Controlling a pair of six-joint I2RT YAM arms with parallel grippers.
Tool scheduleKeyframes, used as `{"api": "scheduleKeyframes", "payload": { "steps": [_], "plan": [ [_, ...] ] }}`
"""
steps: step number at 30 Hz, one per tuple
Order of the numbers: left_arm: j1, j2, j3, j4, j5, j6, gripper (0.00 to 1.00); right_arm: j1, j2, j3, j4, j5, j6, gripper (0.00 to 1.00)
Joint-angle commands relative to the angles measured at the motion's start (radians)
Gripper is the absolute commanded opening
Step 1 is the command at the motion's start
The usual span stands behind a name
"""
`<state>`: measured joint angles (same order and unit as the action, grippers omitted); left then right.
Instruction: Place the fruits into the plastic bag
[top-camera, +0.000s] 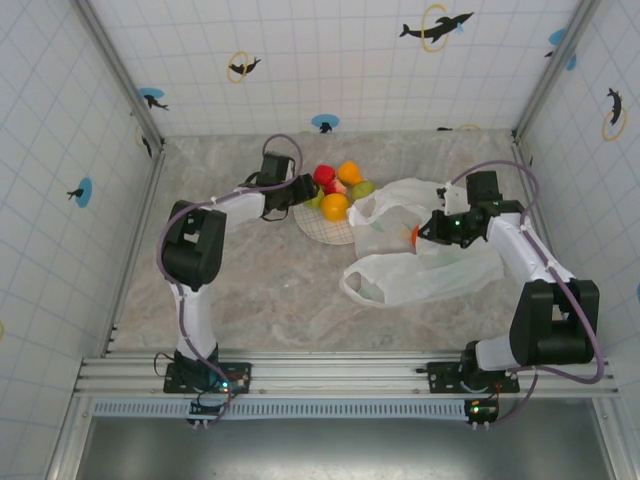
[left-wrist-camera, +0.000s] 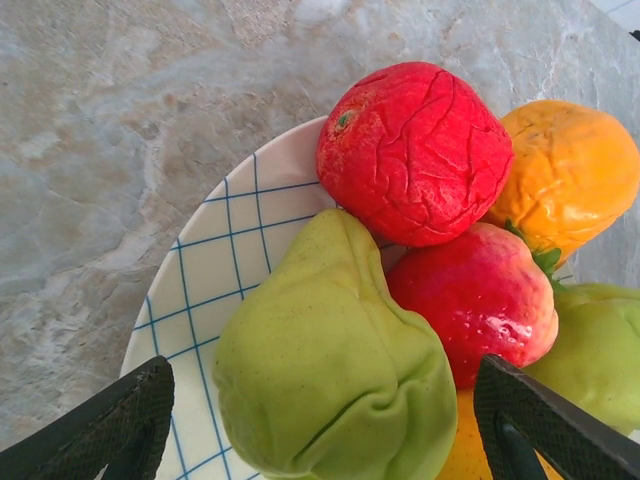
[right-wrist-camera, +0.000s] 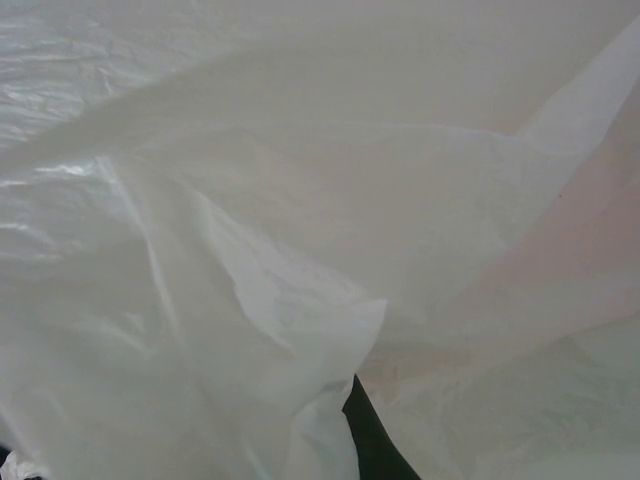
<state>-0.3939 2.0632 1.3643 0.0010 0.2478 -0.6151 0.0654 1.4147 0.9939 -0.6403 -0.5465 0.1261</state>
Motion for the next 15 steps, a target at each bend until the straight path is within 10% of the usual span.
{"api": "scheduleKeyframes", "payload": {
  "steps": [1, 15],
  "plan": [
    [-0.010, 0.027, 0.033, 0.020, 0.026, -0.020, 0.78, 0.004, -0.002, 0.032, -0.015, -0.003, -0.006, 0.00],
    [-0.023, 0.072, 0.041, 0.027, 0.039, -0.028, 0.77, 0.004, 0.000, 0.027, -0.013, -0.003, -0.006, 0.00]
  ]
}}
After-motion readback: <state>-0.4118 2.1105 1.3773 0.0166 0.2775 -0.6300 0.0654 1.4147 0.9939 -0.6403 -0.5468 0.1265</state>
